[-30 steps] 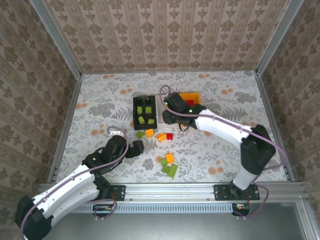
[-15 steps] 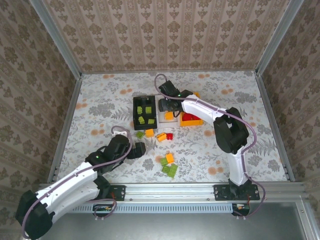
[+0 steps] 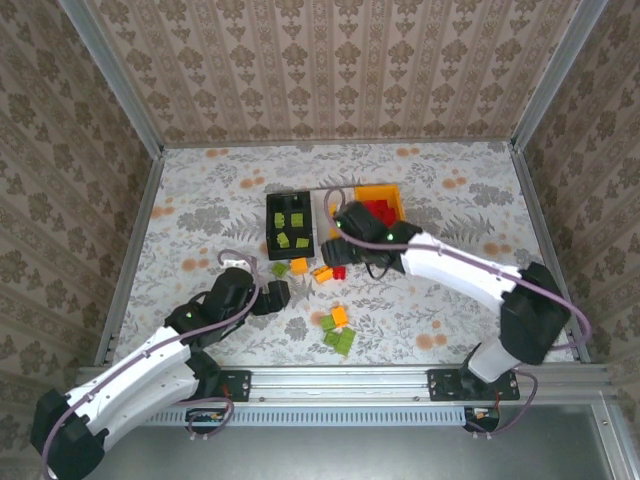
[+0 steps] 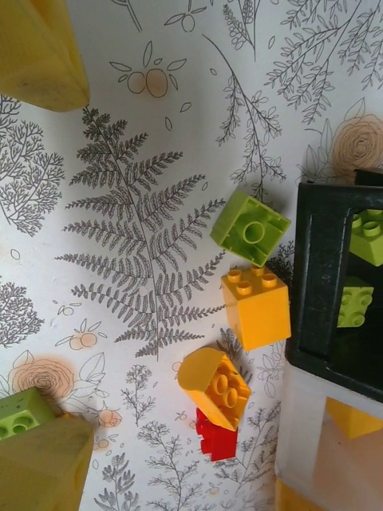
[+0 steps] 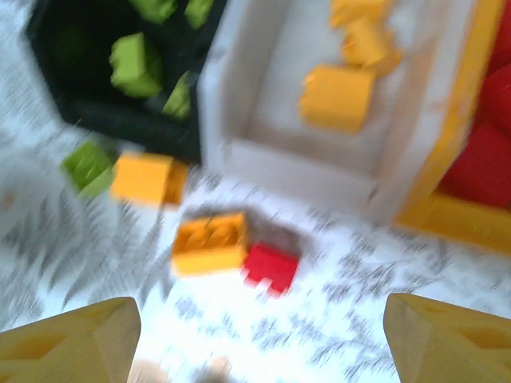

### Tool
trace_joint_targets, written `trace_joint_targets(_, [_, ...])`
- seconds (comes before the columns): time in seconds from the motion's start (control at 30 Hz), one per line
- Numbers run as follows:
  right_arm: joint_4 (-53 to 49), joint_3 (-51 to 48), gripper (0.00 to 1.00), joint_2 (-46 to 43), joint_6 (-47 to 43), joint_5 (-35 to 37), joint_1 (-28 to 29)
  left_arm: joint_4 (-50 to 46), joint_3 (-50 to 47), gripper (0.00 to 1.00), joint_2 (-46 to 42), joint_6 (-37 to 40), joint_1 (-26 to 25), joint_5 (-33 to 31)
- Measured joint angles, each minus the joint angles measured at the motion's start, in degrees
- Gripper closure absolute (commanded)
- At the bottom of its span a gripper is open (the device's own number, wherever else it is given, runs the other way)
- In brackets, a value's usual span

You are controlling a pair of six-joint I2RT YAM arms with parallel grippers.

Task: Sort the legos into containers by color

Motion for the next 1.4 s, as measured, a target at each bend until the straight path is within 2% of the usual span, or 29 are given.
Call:
trace_joint_targets(0.07, [-0.5, -5.0, 0.10, -3.4, -0.6, -1.1, 3.7, -0.2, 0.1, 0.00, 0.0, 0.0, 0.5, -0.1])
trace_joint_targets(0.13, [-2.0, -9.2, 0.09, -5.0, -1.2, -1.7, 7.9, -0.6, 0.1, 0.00, 0.0, 0.0, 1.0, -0.1])
trace_joint_targets(0.3, [-5.1, -13.7, 0.11, -4.7, -1.2, -2.0, 17.1, -1.3, 0.1, 0.00, 0.0, 0.0, 2.3, 0.0])
trace_joint_targets(0.4, [-5.2, -14.3, 0.13, -2.8, -1.3, -2.9, 20.3, -1.3, 0.1, 0.00, 0.0, 0.0, 2.9, 0.0])
trace_joint_targets(0.67, [-5.0, -16.2, 0.11, 3.0, -1.4, -2.9, 22.3, -2.6, 0.0, 0.00, -1.7, 0.0, 3.9, 0.5])
trace_joint_targets(0.9, [-3.9, -16.1, 0.14, 5.8, -1.5, -2.1, 22.4, -3.0, 0.0, 0.00, -2.6, 0.0, 4.4, 0.8])
trace_joint_targets(1.4, [-5.4, -12.9, 0.38, 8.6, -4.2, -3.4, 21.7, -3.2, -0.3, 0.00, -3.3, 0.0, 5.1, 1.2])
